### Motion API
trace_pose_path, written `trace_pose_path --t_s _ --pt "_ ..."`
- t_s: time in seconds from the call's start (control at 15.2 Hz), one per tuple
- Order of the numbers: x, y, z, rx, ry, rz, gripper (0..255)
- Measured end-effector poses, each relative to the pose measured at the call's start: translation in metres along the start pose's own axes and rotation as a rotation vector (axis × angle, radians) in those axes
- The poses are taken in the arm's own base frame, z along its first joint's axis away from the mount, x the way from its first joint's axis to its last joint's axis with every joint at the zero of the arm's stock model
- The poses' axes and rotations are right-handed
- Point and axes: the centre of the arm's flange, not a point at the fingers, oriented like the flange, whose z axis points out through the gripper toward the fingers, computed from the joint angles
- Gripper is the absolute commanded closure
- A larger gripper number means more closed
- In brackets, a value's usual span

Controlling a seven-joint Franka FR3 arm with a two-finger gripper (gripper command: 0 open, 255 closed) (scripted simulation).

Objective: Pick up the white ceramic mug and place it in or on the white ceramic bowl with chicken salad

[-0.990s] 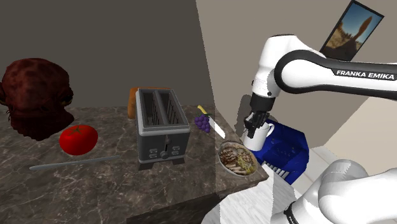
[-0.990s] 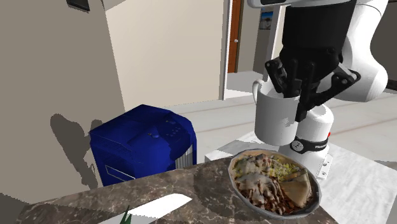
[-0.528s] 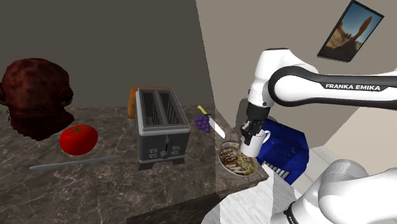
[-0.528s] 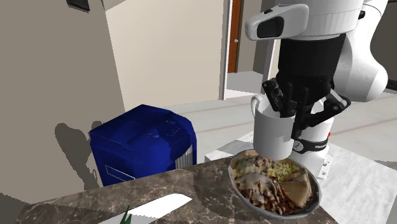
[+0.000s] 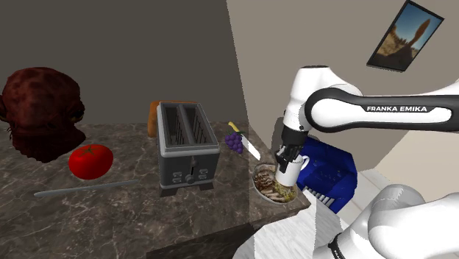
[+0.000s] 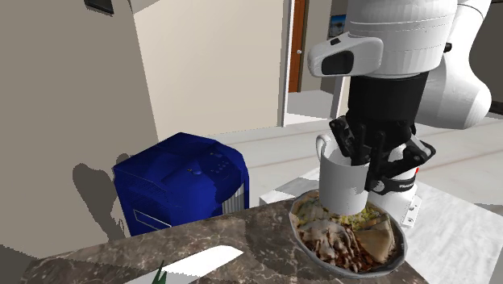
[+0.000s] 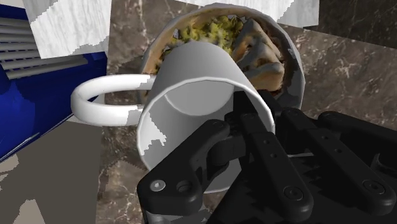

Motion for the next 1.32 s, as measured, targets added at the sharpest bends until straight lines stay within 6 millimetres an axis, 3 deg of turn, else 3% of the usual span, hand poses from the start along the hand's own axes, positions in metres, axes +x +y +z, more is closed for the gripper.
trace_pose_path --t_s 0.2,0.26,0.66,0.99,1.32 --pt "0.0 0.0 0.0 0.0 0.0 0.0 255" --pt "0.0 0.0 0.0 0.0 0.0 0.0 0" --pt "0.0 0.0 0.0 0.0 0.0 0.0 0" --pt "-0.001 0.0 -0.044 0.0 0.001 0.0 0" --pt "0.0 0.0 -0.05 0.0 0.0 0.0 0"
